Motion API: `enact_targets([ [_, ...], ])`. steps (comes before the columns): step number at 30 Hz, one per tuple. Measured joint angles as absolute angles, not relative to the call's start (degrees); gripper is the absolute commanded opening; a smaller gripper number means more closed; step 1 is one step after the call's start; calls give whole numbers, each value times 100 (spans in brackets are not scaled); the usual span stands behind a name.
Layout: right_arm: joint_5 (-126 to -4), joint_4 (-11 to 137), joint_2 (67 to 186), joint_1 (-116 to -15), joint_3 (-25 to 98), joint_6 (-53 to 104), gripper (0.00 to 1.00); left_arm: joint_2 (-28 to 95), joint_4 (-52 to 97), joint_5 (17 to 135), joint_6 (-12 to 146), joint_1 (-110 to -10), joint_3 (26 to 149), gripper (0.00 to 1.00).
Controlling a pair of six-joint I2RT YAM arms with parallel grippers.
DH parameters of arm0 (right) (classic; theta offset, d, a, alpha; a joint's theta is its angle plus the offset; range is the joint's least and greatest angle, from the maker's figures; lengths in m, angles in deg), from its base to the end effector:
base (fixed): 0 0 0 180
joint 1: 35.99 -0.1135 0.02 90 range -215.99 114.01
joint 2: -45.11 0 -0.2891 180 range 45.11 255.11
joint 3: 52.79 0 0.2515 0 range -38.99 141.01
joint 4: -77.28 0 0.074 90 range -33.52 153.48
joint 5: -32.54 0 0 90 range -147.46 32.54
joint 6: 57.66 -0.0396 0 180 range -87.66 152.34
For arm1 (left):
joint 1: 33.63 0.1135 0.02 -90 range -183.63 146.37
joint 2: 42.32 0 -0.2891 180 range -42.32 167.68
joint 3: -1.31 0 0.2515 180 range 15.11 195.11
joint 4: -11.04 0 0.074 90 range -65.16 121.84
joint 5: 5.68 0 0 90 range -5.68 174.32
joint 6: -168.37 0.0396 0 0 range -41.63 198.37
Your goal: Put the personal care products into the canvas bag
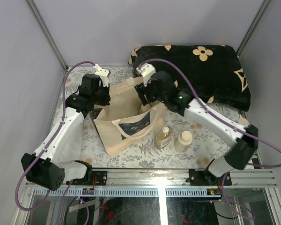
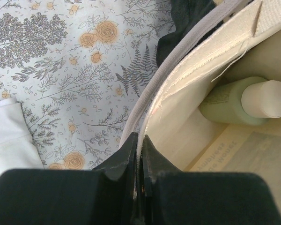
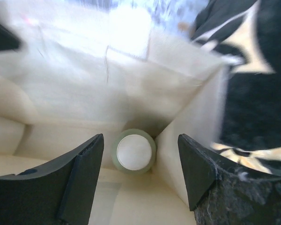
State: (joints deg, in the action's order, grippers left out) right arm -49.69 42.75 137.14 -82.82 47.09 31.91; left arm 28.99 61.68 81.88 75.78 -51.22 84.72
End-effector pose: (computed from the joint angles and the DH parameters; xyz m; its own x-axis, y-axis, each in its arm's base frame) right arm 0.2643 0.2739 0.3859 -0.3120 -0.3217 -0.8940 -0.6377 0.7684 -0.0540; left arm 0.2493 -0.0808 0.3693 -0.6084 0.1455 -0.7802 0.3065 0.9499 -0.0618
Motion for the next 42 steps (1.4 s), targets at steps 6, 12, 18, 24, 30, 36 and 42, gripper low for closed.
enact_targets([
  [6, -4344, 4472, 12088, -8280, 4598, 2970, 81, 2901, 6151, 8219, 7569, -5122, 8472, 0],
  [12, -2938, 3265, 11696, -8094, 5013, 2328, 85, 2978, 6092, 8308, 7510, -5122, 8472, 0],
  [18, -2670, 1781, 11832, -6522, 4578, 1524, 89, 3063, 6039, 8324, 7501, -5120, 8474, 0],
  [24, -2818, 1060, 11893, -5283, 4276, 1362, 92, 3109, 6028, 8322, 7501, -5111, 8474, 0],
  [30, -3026, 839, 11753, -4278, 3872, 1344, 93, 3109, 6011, 8319, 7501, -5111, 8474, 0],
  [36, -3102, 776, 11561, -3432, 3719, 1416, 94, 3113, 5998, 8276, 7503, -5111, 8474, 0],
  [42, -3153, 765, 11183, -2676, 3621, 1668, 94, 3115, 5945, 8225, 7501, -5109, 8437, 0],
])
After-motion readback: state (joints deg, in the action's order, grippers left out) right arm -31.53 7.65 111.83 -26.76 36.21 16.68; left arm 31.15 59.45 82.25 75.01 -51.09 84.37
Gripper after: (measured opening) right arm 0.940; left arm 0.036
